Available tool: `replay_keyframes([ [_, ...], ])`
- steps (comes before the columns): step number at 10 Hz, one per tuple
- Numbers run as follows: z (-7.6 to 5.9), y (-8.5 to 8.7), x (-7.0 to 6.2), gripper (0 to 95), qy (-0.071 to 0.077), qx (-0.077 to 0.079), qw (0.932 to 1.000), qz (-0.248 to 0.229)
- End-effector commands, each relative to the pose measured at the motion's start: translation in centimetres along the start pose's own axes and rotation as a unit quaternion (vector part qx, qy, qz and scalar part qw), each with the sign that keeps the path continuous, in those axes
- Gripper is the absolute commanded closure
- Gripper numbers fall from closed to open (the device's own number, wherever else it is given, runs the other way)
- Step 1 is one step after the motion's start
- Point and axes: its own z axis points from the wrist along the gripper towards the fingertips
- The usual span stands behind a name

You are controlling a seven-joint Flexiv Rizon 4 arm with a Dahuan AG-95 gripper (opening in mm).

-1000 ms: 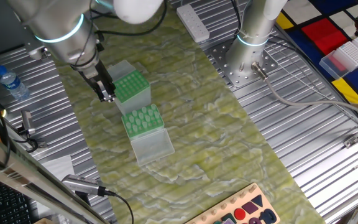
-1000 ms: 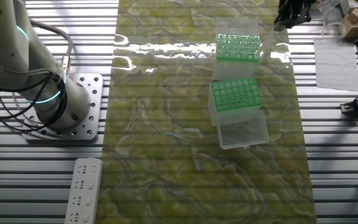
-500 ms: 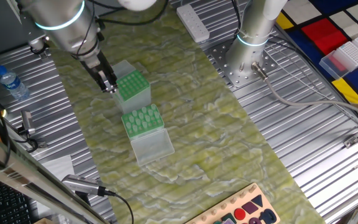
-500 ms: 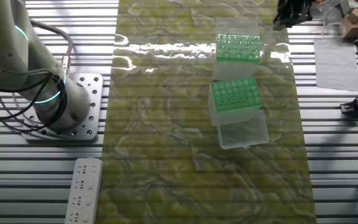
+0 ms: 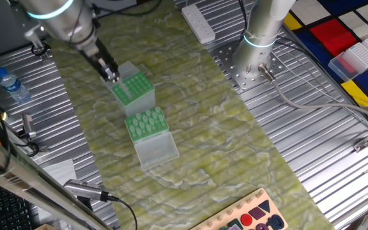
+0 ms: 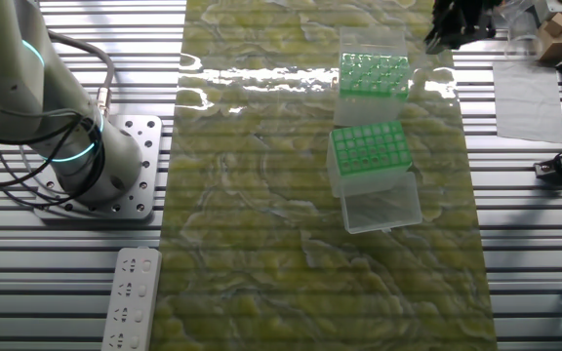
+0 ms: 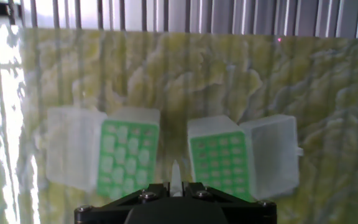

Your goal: Transfer all large pipette tips from one holder to another

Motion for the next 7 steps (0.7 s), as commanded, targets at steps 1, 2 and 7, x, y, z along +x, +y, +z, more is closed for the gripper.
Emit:
replay_keyframes([
  [1, 0.6, -2.2, 2.1, 95.0, -0.008, 0.001, 0.9999, -0.014],
  [2, 0.9, -2.9, 2.8, 95.0, -0.009, 0.0, 0.9998, -0.017],
  [7, 2.4, -5.5, 6.0, 95.0, -0.015, 0.001, 0.9996, -0.024],
])
